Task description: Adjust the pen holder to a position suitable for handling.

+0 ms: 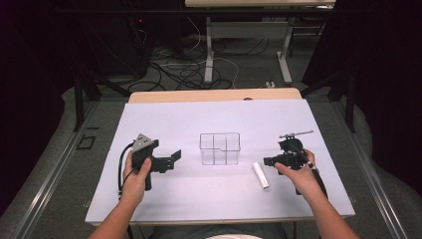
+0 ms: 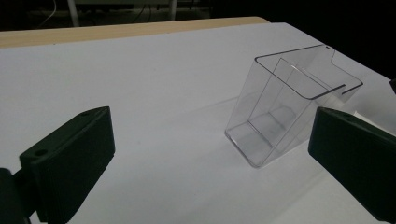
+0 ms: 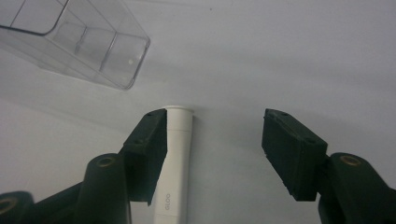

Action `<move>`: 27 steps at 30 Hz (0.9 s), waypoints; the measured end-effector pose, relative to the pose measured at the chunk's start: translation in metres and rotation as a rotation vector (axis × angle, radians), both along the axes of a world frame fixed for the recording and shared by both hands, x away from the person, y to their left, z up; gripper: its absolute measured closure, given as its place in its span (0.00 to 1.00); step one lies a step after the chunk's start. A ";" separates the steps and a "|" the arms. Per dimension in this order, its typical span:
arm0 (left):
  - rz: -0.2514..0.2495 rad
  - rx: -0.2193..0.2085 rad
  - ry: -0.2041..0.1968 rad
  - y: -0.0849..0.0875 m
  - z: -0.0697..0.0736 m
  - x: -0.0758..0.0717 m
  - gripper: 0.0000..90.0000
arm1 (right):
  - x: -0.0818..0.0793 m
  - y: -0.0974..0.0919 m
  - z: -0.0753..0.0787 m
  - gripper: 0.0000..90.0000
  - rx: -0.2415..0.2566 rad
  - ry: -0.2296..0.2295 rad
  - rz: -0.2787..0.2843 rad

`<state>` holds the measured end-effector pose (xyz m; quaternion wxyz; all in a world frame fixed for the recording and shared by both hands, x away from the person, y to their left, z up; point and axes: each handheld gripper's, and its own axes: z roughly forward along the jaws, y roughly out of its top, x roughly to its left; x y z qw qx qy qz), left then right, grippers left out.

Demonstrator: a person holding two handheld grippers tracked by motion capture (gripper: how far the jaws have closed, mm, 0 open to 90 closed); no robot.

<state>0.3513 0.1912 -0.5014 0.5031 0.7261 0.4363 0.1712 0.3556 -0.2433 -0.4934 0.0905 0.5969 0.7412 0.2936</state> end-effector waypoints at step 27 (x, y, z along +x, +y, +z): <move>-0.015 0.008 -0.006 0.000 -0.008 0.003 0.01 | -0.008 0.041 -0.013 0.55 -0.110 0.071 0.047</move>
